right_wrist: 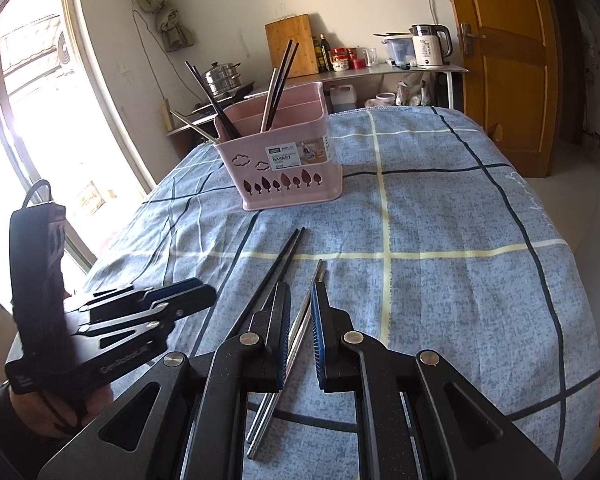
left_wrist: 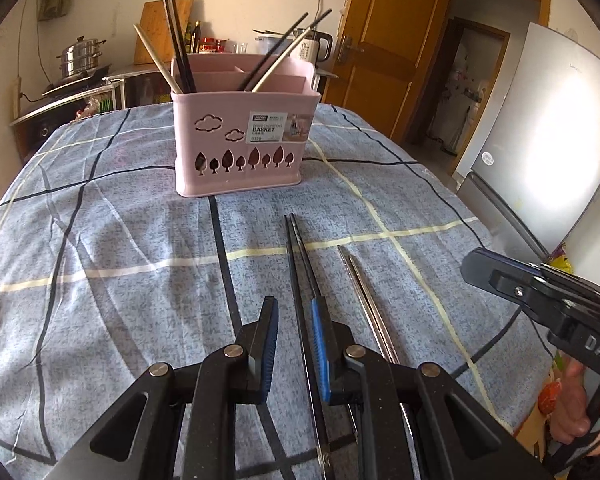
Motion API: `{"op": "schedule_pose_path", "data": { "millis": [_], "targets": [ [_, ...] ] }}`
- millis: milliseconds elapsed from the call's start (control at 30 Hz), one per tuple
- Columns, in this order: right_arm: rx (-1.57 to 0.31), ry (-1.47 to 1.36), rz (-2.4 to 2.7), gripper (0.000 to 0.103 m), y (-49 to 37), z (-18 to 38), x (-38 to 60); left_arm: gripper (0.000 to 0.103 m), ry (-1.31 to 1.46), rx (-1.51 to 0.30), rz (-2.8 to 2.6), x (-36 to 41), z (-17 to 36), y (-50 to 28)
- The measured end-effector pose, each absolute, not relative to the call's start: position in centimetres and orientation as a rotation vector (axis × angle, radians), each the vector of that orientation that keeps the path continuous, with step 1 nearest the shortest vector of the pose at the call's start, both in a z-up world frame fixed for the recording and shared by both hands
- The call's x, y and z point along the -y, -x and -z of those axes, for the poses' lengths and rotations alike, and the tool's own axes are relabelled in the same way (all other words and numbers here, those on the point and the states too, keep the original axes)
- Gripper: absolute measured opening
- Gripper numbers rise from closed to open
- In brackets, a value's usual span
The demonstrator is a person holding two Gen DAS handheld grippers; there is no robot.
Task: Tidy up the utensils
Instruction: 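Move both grippers back down to the remaining chopsticks, then close the left gripper on a black chopstick while the right gripper grasps another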
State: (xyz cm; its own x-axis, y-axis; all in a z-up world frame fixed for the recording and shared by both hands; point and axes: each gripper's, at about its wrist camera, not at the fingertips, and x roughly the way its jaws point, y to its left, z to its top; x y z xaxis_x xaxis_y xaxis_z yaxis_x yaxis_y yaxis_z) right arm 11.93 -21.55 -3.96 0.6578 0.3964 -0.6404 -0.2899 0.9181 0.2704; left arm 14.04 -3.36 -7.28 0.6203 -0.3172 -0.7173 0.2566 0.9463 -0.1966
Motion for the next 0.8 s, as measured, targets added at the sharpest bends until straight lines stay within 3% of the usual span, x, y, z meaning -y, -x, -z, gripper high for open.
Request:
{"op": "schedule_pose_path", "data": {
  "millis": [433,533,800],
  "targets": [
    [-0.790,-0.163,-0.378,0.010,-13.0,5.0,21.9,0.016,-0.006,-0.907,0.303,5.5,10.7,-16.9],
    [-0.800,-0.167,-0.377,0.010,-13.4,5.3,21.8,0.008,-0.035,-0.908,0.273,5.5,10.7,-16.8],
    [-0.827,-0.167,-0.399,0.010,-15.1,6.1,20.4,0.006,0.029,-0.925,0.165,1.4,10.7,-16.2]
  ]
}}
